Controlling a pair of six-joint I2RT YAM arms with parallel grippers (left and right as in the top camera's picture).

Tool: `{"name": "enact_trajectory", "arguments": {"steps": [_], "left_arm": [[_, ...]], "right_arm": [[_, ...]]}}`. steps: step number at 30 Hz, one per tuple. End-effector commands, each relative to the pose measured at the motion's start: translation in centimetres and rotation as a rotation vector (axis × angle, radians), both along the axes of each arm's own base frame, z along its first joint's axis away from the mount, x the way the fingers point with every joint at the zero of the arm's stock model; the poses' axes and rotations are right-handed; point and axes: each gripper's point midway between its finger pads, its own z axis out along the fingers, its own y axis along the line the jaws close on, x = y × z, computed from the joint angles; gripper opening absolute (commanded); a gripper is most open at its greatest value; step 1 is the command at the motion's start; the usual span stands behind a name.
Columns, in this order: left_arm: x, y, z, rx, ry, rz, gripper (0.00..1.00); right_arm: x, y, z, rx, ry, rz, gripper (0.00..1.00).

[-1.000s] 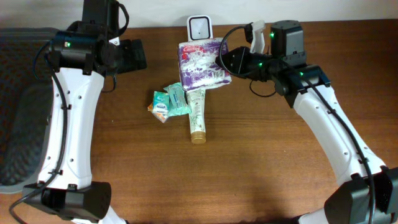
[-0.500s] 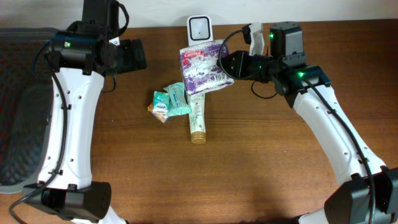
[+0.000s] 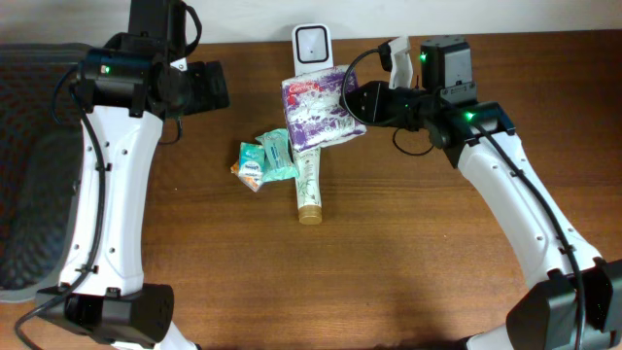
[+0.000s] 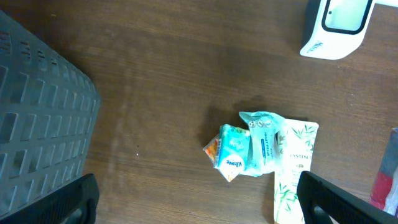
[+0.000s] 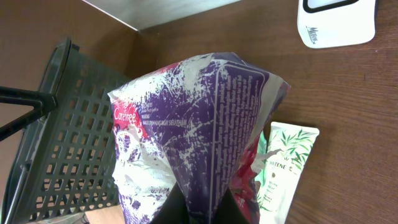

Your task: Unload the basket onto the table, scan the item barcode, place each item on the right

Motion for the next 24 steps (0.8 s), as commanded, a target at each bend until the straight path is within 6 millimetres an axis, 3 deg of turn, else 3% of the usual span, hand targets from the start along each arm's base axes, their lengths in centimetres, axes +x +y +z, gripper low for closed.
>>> {"name": "enact_trajectory", "arguments": {"steps": [1, 14, 16, 19, 24], "left_arm": [[0.1, 0.1, 0.5, 0.010, -0.014, -0.007, 0.99], [0.1, 0.1, 0.5, 0.010, -0.014, -0.007, 0.99], [0.1, 0.1, 0.5, 0.010, -0.014, -0.007, 0.99], [0.1, 0.1, 0.5, 0.010, -0.014, -0.007, 0.99], [0.1, 0.1, 0.5, 0.010, -0.014, -0.007, 0.99]], "right_arm": [[0.1, 0.4, 0.2, -0.004, -0.015, 0.013, 0.04], [0.1, 0.0, -0.3, -0.024, 0.001, -0.007, 0.04], [0.5, -1.6, -2.0, -0.111, 0.040, -0.095, 0.04], [0.0, -7.2, -6.4, -0.393, 0.162, -0.322, 0.04], [-2.2, -14.3, -8.8, -0.744, 0.248, -0.526, 0.04]]}}
